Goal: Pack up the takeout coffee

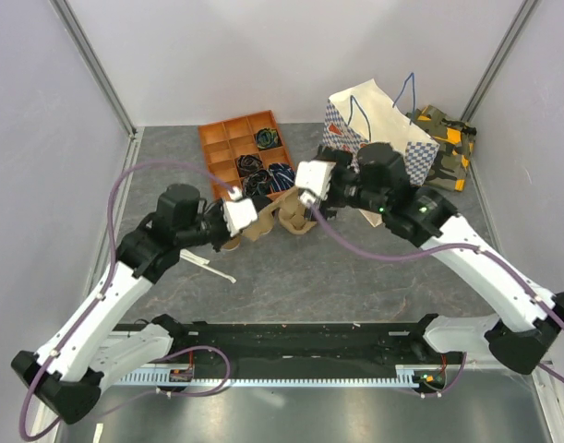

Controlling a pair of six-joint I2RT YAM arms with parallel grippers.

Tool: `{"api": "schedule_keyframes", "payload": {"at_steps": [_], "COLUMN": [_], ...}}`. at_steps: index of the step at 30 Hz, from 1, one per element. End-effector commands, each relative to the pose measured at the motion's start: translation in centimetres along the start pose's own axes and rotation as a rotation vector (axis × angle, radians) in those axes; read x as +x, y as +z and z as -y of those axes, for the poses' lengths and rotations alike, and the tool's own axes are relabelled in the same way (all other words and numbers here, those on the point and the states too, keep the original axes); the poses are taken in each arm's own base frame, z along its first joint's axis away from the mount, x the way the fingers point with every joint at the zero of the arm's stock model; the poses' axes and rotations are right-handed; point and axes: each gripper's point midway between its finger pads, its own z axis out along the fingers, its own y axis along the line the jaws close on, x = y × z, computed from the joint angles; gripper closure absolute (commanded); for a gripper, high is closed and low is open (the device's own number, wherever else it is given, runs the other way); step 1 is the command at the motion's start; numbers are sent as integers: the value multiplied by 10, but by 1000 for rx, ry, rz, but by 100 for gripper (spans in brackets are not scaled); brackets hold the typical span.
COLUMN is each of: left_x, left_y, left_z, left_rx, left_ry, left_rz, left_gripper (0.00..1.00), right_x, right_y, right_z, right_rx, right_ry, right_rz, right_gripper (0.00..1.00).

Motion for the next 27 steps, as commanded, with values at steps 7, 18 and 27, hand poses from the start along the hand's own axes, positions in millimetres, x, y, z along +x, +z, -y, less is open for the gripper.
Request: {"api": "schedule_keyframes", "payload": {"at_steps": [7,18,27], "left_x": [-10,-16,-16], "left_y": [-29,-30,-19], "left_z": [-27,-21,-20], "left_rx": [-327,-512,-509], "left_ry": [979,1327,1372], "left_rz": [19,67,62], "left_gripper": [98,98,98], "right_x": [-78,19,35], "right_y": [-87,-15,5], "right_z": [49,25,-11], "right_rx": [236,191,85], "right_ry": [992,1561,1701], "right_rz": [204,-65,-135], "right_gripper": [2,2,19]}}
